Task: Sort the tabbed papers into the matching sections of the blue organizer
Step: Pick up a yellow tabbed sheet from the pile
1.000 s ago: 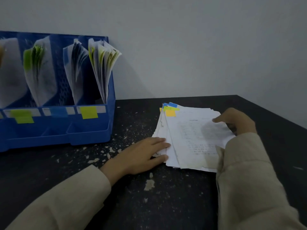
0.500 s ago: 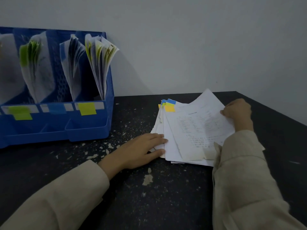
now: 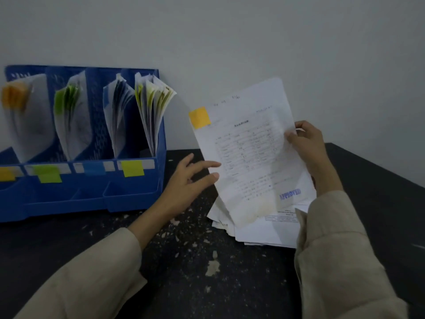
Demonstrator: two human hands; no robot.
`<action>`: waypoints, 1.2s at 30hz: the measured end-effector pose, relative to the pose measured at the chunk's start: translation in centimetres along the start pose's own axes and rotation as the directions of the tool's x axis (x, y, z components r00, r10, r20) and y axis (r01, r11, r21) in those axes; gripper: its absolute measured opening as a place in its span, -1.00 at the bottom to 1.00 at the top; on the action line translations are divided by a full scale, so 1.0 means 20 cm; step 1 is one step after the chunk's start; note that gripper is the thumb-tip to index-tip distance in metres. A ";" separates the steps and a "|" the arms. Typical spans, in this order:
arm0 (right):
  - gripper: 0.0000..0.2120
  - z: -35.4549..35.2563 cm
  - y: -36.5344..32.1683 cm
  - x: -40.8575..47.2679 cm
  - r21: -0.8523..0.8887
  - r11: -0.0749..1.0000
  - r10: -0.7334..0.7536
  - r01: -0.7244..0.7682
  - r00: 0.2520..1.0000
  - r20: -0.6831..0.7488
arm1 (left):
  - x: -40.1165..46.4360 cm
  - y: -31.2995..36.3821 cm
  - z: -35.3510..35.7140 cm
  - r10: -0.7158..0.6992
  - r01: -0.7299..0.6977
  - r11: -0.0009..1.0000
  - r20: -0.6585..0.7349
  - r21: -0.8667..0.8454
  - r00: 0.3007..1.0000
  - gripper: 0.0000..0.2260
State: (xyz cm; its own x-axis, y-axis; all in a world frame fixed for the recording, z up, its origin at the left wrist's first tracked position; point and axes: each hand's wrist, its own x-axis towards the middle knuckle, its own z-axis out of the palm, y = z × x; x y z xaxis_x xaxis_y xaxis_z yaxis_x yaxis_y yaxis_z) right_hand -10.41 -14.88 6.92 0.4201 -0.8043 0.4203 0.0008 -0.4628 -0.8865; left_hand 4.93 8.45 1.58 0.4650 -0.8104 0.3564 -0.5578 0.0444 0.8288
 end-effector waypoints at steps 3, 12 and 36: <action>-0.95 0.04 -0.09 -0.02 0.084 0.996 0.012 -0.020 0.995 0.097 | 0.02 0.06 -0.08 0.050 -0.050 0.997 0.003 -0.066 0.999 -0.65; -0.91 0.32 -0.39 -0.10 0.281 0.957 -0.135 0.076 0.971 0.199 | 0.01 0.22 -0.41 0.271 -0.248 0.959 -0.181 0.138 0.945 -0.51; -0.73 1.59 -0.98 -0.51 0.282 0.888 -0.433 0.363 0.454 0.779 | -0.86 0.11 -1.50 0.399 0.237 0.867 -0.896 0.438 0.195 -0.67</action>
State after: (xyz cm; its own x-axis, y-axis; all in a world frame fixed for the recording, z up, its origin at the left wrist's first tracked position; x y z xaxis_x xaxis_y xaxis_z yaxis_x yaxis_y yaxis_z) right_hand 14.18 14.25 13.79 0.8971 0.1257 0.4235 0.4092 -0.5977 -0.6894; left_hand 16.26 40.02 10.17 0.4839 0.3834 0.7867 -0.6747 -0.4090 0.6144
